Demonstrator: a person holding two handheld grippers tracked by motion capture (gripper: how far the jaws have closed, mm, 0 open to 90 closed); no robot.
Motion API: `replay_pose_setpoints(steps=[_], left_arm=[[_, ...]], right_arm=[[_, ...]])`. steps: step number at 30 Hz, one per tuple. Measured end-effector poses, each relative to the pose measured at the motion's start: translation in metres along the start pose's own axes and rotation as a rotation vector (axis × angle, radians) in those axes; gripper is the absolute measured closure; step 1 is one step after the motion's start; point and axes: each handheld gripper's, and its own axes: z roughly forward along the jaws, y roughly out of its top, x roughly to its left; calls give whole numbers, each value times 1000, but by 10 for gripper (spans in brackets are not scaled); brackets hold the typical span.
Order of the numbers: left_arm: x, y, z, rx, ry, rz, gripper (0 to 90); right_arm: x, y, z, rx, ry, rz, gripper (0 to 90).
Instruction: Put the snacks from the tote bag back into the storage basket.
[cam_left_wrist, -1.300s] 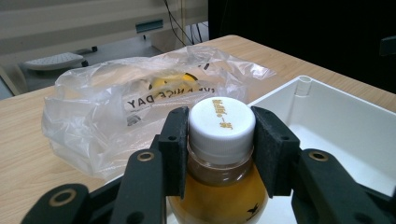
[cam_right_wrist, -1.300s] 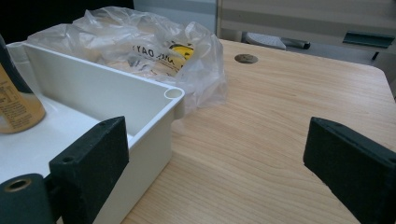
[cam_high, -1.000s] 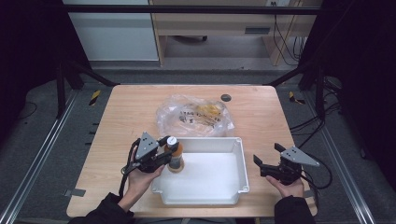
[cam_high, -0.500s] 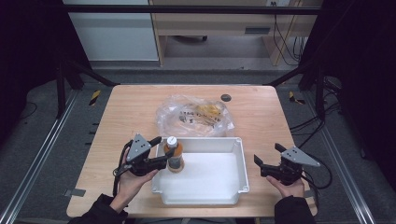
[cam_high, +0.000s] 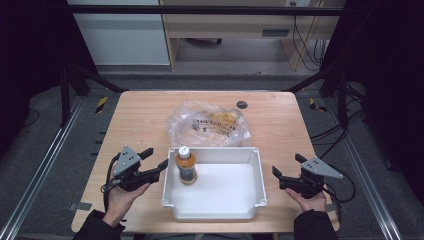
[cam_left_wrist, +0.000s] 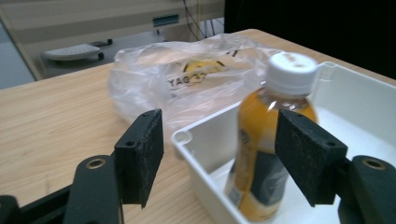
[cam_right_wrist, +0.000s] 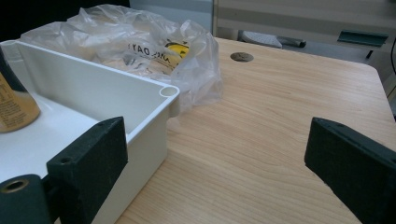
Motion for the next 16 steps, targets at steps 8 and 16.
replay_pose_setpoints(steps=[8, 16], left_arm=[[21, -20, 0, 35, 58, -20, 354], [36, -32, 5, 71, 116, -27, 361]], right_arm=[[-1, 0, 1, 13, -8, -6, 62], [-1, -1, 1, 31, -18, -10, 63]])
